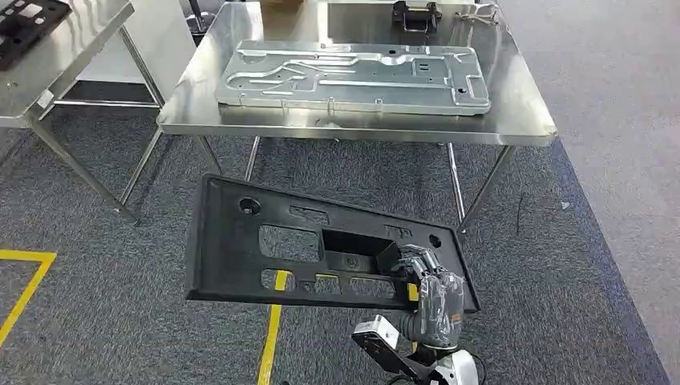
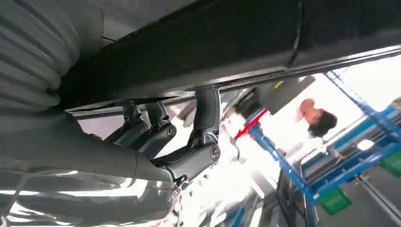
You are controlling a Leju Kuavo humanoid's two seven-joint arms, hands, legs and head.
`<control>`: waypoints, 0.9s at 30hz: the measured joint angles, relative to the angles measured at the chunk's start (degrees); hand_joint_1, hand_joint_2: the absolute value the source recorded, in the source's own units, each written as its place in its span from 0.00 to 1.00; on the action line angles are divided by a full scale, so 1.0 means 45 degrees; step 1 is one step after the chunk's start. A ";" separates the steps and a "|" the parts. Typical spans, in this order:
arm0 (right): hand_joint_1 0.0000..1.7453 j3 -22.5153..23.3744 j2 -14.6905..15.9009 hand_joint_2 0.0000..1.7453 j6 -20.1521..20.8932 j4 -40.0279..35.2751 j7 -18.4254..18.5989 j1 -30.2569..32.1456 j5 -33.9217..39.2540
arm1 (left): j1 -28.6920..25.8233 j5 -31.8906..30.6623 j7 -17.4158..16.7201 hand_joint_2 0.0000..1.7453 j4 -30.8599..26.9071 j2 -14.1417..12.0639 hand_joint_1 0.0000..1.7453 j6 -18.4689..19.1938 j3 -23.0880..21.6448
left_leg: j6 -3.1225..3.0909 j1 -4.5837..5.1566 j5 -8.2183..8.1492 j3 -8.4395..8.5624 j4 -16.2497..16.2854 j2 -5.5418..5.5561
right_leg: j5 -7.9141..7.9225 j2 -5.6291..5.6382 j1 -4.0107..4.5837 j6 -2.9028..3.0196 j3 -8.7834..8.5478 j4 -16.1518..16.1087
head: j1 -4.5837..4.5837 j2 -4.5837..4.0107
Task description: Take the parts from the cabinet and place them on the table.
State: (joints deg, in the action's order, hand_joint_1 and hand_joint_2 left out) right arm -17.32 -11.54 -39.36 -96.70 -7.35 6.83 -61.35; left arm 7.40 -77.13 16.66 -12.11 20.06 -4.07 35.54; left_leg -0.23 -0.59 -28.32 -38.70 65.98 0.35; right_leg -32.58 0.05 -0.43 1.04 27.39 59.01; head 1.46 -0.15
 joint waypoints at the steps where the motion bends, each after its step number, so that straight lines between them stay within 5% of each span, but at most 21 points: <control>1: 1.00 0.0109 -0.0040 1.00 -0.0010 0.0034 0.0025 -0.0046 -0.0192 | -0.0012 -0.0039 0.0000 0.00 0.0000 0.0000 0.00 0.0005 -0.0005 | -0.0149 0.0066 0.1063 0.0095 -0.0887 -0.0023 | -0.0167 -0.0007 -0.0016 -0.0037 -0.0085 -0.0050 | 0.0005 0.0000; 3: 1.00 0.0395 -0.0108 1.00 -0.0058 0.0146 0.0059 -0.0270 -0.0761 | 0.0002 -0.0121 -0.0054 0.00 0.0005 -0.0014 0.00 0.0053 -0.0039 | -0.0197 0.0211 0.0577 0.0205 -0.0886 -0.0007 | -0.0360 0.0019 0.0025 -0.0256 -0.0222 -0.0074 | 0.0005 0.0000; 4: 1.00 0.0575 -0.0132 1.00 -0.0053 0.0234 0.0205 -0.0397 -0.1261 | -0.0038 -0.0205 -0.0107 0.00 0.0005 -0.0015 0.00 0.0092 -0.0083 | -0.0257 0.0210 0.0760 0.0248 -0.0968 0.0009 | -0.0313 0.0018 0.0011 -0.0334 -0.0452 -0.0048 | 0.0000 0.0000; 7: 1.00 0.0890 -0.0069 1.00 -0.0063 0.0587 0.1072 -0.0995 -0.3131 | -0.0015 -0.0360 -0.0136 0.00 0.0005 0.0024 0.00 0.0204 -0.0311 | -0.0418 0.0077 0.0597 0.0999 -0.1500 0.0045 | 0.0060 0.0029 -0.0029 -0.0547 -0.0218 0.0770 | -0.0019 0.0000; 8: 1.00 0.0919 0.0034 1.00 -0.0073 0.0754 0.1371 -0.1284 -0.3808 | 0.0018 -0.0384 -0.0151 0.00 0.0005 0.0034 0.00 0.0219 -0.0364 | -0.0480 0.0068 0.0542 0.1184 -0.1628 0.0039 | 0.0075 0.0018 -0.0023 -0.0554 0.0269 0.1473 | -0.0014 0.0000; 10: 1.00 0.0938 0.0358 1.00 -0.0073 0.1213 0.1981 -0.1656 -0.5131 | 0.0060 -0.0462 -0.0156 0.00 0.0005 0.0039 0.00 0.0228 -0.0452 | -0.0509 0.0060 0.0364 0.1513 -0.1805 0.0044 | -0.0565 0.0013 -0.0090 -0.0638 0.1555 0.2839 | -0.0014 0.0000; 12: 1.00 0.0997 0.0573 1.00 -0.0073 0.1506 0.2298 -0.1667 -0.5943 | 0.0000 -0.0476 -0.0175 0.00 0.0005 0.0039 0.00 0.0223 -0.0559 | -0.0482 0.0018 0.0082 0.1892 -0.1871 0.0141 | -0.1380 0.0008 -0.0132 -0.0760 0.2438 0.3123 | -0.0014 0.0000; 13: 1.00 0.0997 0.0646 1.00 -0.0073 0.1584 0.2415 -0.1685 -0.6103 | -0.0007 -0.0505 -0.0195 0.00 0.0005 0.0039 0.00 0.0219 -0.0598 | -0.0445 -0.0004 -0.0089 0.2107 -0.1870 0.0192 | -0.1288 0.0003 -0.0163 -0.0787 0.2623 0.2785 | -0.0014 0.0000; 14: 1.00 0.0997 0.0717 1.00 -0.0078 0.1651 0.2524 -0.1749 -0.6218 | -0.0013 -0.0534 -0.0214 0.00 0.0005 0.0039 0.00 0.0209 -0.0636 | -0.0389 -0.0018 -0.0290 0.2377 -0.1870 0.0218 | -0.0800 -0.0003 -0.0207 -0.0863 0.2639 0.2100 | -0.0014 0.0000; 15: 1.00 0.0992 0.0850 1.00 -0.0078 0.1744 0.2687 -0.1844 -0.6287 | -0.0018 -0.0583 -0.0229 0.00 0.0005 0.0049 0.00 0.0199 -0.0661 | -0.0345 -0.0028 -0.0493 0.2637 -0.1869 0.0219 | 0.0120 -0.0019 -0.0239 -0.0889 0.2601 0.1268 | -0.0014 0.0000; 16: 1.00 0.0963 0.1089 1.00 -0.0078 0.1895 0.2925 -0.1969 -0.6301 | -0.0052 -0.0603 -0.0243 0.00 0.0005 0.0053 0.00 0.0199 -0.0685 | -0.0284 -0.0028 -0.0723 0.2746 -0.1884 0.0213 | 0.1679 -0.0045 -0.0268 -0.0892 0.2612 0.0374 | -0.0019 0.0000; 17: 1.00 0.0865 0.1324 1.00 -0.0083 0.2109 0.3193 -0.2110 -0.6321 | -0.0049 -0.0632 -0.0267 0.00 0.0029 0.0044 0.00 0.0204 -0.0714 | -0.0213 -0.0004 -0.0948 0.3053 -0.1722 0.0222 | 0.2317 -0.0097 -0.0211 -0.0783 0.2741 0.0239 | 0.0005 0.0000; 19: 1.00 0.0657 0.1647 1.00 -0.0097 0.2356 0.3508 -0.2298 -0.6365 | -0.0042 -0.0637 -0.0306 0.00 0.0029 0.0053 0.00 0.0185 -0.0768 | 0.0009 -0.0023 -0.1056 0.3218 -0.1956 0.0233 | 0.2057 -0.0038 -0.0066 -0.0470 0.2553 0.0322 | -0.0029 0.0000; 21: 1.00 0.0535 0.1816 1.00 -0.0083 0.2487 0.3585 -0.2540 -0.6384 | 0.0052 -0.0637 -0.0297 0.00 0.0029 0.0053 0.00 0.0189 -0.0826 | 0.0152 -0.0019 -0.0786 0.3114 -0.1520 0.0211 | 0.1923 0.0008 -0.0094 -0.0259 0.2259 0.0108 | -0.0034 0.0000; 23: 1.00 0.0269 0.1894 1.00 -0.0034 0.2579 0.3653 -0.2803 -0.6394 | 0.0086 -0.0651 -0.0316 0.00 0.0029 0.0044 0.00 0.0189 -0.0918 | 0.0193 -0.0060 -0.0448 0.2240 0.0072 0.0087 | 0.1748 0.0034 -0.0121 -0.0050 0.1870 -0.0102 | -0.0024 0.0000; 24: 1.00 0.0156 0.1933 1.00 0.0015 0.2628 0.3653 -0.2874 -0.6394 | 0.0102 -0.0651 -0.0321 0.00 0.0029 0.0044 0.00 0.0189 -0.0923 | 0.0243 -0.0062 -0.0630 0.1590 0.0946 0.0072 | 0.1632 0.0035 -0.0115 -0.0015 0.1696 -0.0147 | -0.0029 0.0000; 25: 1.00 0.0044 0.1967 1.00 0.0029 0.2696 0.3653 -0.2897 -0.6394 | 0.0097 -0.0656 -0.0340 0.00 0.0029 0.0044 0.00 0.0194 -0.0933 | 0.0281 -0.0058 -0.1178 0.0916 0.1691 0.0050 | 0.1481 0.0032 -0.0091 0.0000 0.1483 -0.0195 | -0.0024 0.0000; 27: 1.00 -0.0164 0.2015 1.00 0.0029 0.2813 0.3658 -0.2899 -0.6394 | 0.0066 -0.0671 -0.0355 0.00 0.0029 0.0044 0.00 0.0199 -0.0947 | 0.0229 -0.0031 -0.2350 0.0076 0.2049 0.0029 | 0.1152 0.0044 -0.0051 0.0020 0.1056 -0.0217 | -0.0029 0.0000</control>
State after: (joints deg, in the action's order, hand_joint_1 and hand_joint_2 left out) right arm -18.06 -2.47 -39.23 -84.04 9.11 -6.22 -90.12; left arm 7.70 -80.15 15.06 -11.98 20.26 -3.17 31.28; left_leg 0.80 -0.73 -38.89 -38.35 75.20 0.48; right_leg -27.39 0.24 -0.66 1.13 32.14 58.03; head 1.33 -0.15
